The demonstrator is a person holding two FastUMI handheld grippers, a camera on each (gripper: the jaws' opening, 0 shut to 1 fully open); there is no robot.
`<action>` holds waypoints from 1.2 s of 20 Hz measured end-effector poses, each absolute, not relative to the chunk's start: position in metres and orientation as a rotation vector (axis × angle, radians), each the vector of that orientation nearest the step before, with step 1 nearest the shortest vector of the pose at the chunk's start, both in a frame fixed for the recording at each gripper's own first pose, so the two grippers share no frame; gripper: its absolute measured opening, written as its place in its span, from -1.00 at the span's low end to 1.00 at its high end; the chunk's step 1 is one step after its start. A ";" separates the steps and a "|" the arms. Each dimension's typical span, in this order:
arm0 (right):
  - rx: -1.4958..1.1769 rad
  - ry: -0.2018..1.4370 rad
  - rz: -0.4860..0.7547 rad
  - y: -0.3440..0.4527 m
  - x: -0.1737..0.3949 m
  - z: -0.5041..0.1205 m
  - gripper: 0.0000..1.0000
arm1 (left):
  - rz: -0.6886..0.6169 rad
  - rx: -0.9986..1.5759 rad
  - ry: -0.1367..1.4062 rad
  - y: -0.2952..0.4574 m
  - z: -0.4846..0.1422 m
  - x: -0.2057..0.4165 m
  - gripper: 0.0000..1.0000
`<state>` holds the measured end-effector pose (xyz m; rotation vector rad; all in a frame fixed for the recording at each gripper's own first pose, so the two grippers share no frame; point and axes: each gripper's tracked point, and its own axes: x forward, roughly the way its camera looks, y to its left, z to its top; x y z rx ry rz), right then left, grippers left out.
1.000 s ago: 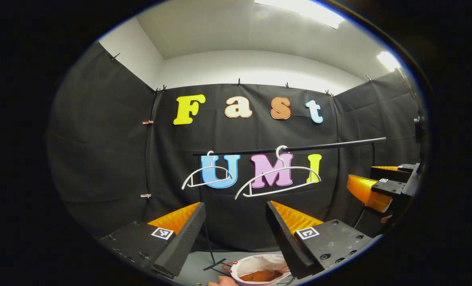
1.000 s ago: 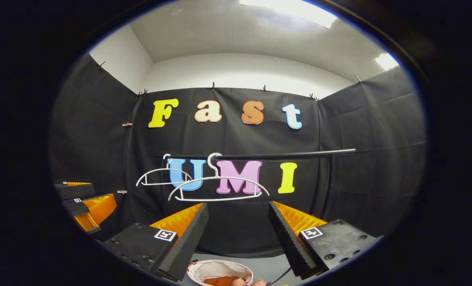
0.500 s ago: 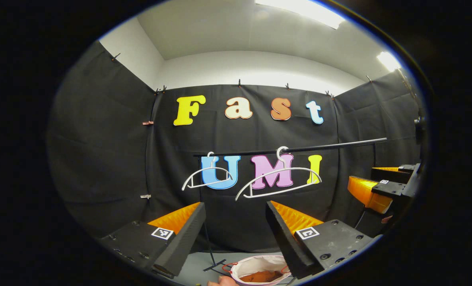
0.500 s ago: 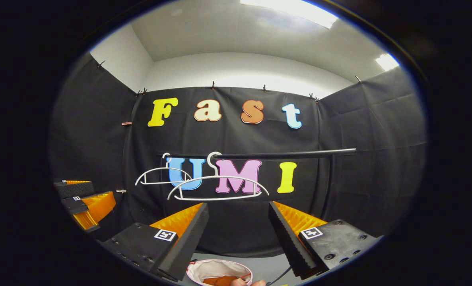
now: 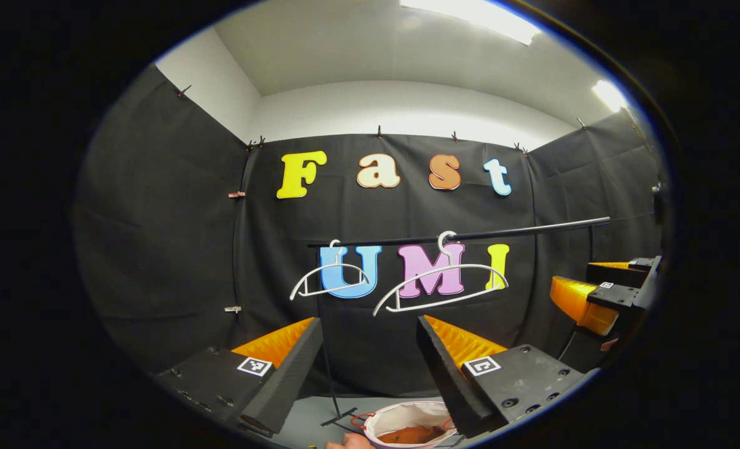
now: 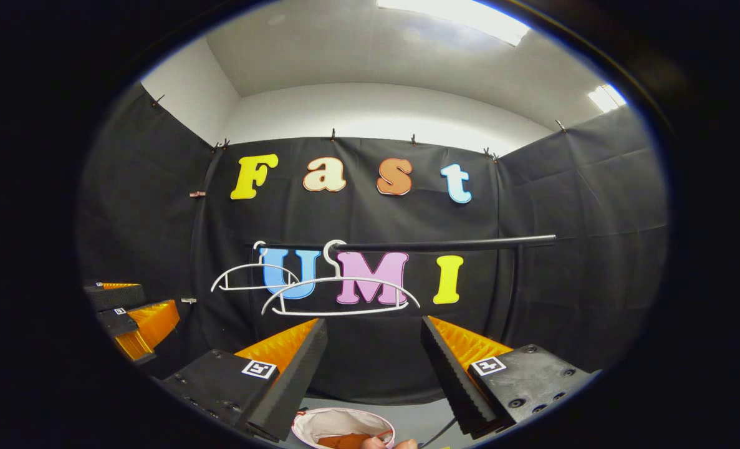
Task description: Grasp the clothes on the hanger with both hands and then place them into the laundry hamper below.
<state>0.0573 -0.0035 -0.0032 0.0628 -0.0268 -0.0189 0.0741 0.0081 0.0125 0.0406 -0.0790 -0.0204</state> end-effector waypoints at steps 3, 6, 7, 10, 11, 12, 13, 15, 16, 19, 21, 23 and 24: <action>0.064 -0.026 -0.019 -0.002 0.056 -0.003 0.94 | -0.015 0.038 -0.072 0.011 0.012 0.074 0.92; 0.065 -0.020 -0.015 -0.001 0.054 -0.005 0.94 | -0.011 0.042 -0.069 0.012 0.012 0.073 0.92; 0.063 -0.018 -0.013 0.000 0.053 -0.006 0.94 | -0.012 0.043 -0.070 0.012 0.011 0.073 0.92; 0.055 -0.005 0.000 0.004 0.052 -0.009 0.94 | -0.017 0.047 -0.065 0.010 0.010 0.073 0.89; 0.053 -0.004 0.004 0.005 0.052 -0.008 0.94 | -0.020 0.047 -0.064 0.009 0.008 0.073 0.92; 0.052 -0.002 0.005 0.005 0.052 -0.009 0.94 | -0.023 0.047 -0.064 0.009 0.009 0.072 0.92; 0.052 -0.003 0.007 0.005 0.052 -0.008 0.94 | -0.025 0.047 -0.063 0.008 0.009 0.072 0.92; 0.051 0.000 0.010 0.006 0.052 -0.010 0.94 | -0.025 0.049 -0.062 0.009 0.008 0.072 0.89; 0.051 0.002 0.011 0.007 0.052 -0.010 0.94 | -0.026 0.051 -0.062 0.008 0.008 0.073 0.89; 0.052 0.004 0.014 0.006 0.055 -0.011 0.94 | -0.033 0.057 -0.058 0.008 0.008 0.073 0.92; 0.050 0.006 0.015 0.006 0.057 -0.011 0.94 | -0.037 0.065 -0.056 0.007 0.008 0.075 0.92; 0.050 0.006 0.019 0.007 0.058 -0.010 0.94 | -0.041 0.072 -0.058 0.007 0.010 0.076 0.92; 0.049 0.006 0.019 0.008 0.059 -0.010 0.94 | -0.041 0.076 -0.059 0.007 0.011 0.077 0.92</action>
